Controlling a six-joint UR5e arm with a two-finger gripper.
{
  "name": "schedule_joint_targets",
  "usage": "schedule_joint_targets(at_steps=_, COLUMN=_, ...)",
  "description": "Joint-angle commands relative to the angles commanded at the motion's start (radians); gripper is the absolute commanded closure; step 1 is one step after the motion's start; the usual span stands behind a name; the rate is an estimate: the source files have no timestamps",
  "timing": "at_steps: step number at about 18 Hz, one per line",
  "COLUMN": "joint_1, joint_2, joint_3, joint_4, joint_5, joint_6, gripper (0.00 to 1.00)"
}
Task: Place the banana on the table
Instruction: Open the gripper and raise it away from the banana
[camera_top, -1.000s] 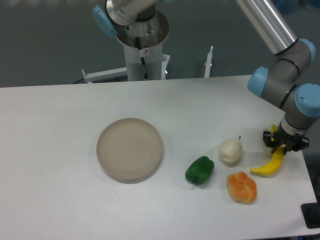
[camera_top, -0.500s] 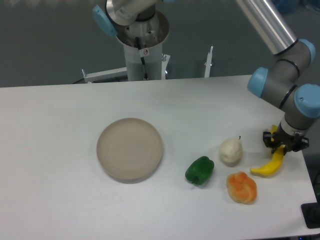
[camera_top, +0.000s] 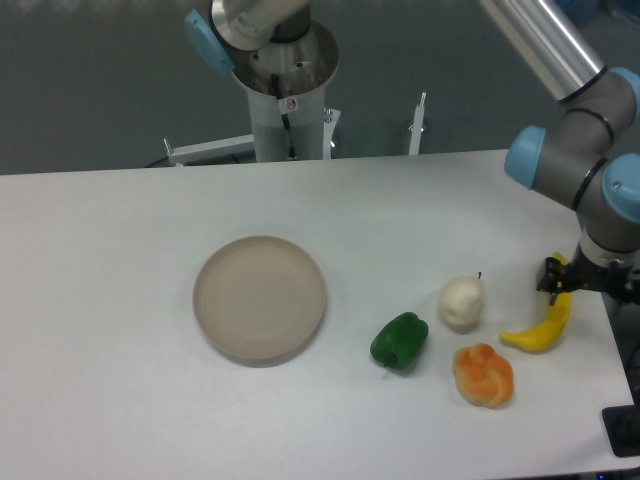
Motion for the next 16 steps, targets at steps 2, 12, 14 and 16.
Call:
schedule_joint_targets(at_steps=2, joint_1=-0.031, joint_2=0.02, joint_3=0.006, joint_4=0.0, joint_5=0.009, joint_6=0.005, gripper=0.0)
schedule_joint_targets(at_steps=12, joint_1=-0.092, joint_2=0.115, joint_3=-0.012, joint_4=-0.014, joint_5=0.009, joint_6=0.076, gripper=0.0)
schedule_joint_targets(at_steps=14, joint_1=-0.095, joint_2=0.124, joint_3=-0.014, joint_4=-0.015, joint_5=0.009, joint_6=0.115, gripper=0.0)
schedule_joint_targets(at_steps=16, joint_1=-0.097, joint_2=0.126, joint_3=-0.015, joint_4=-0.014, joint_5=0.011, joint_6=0.144, gripper=0.0)
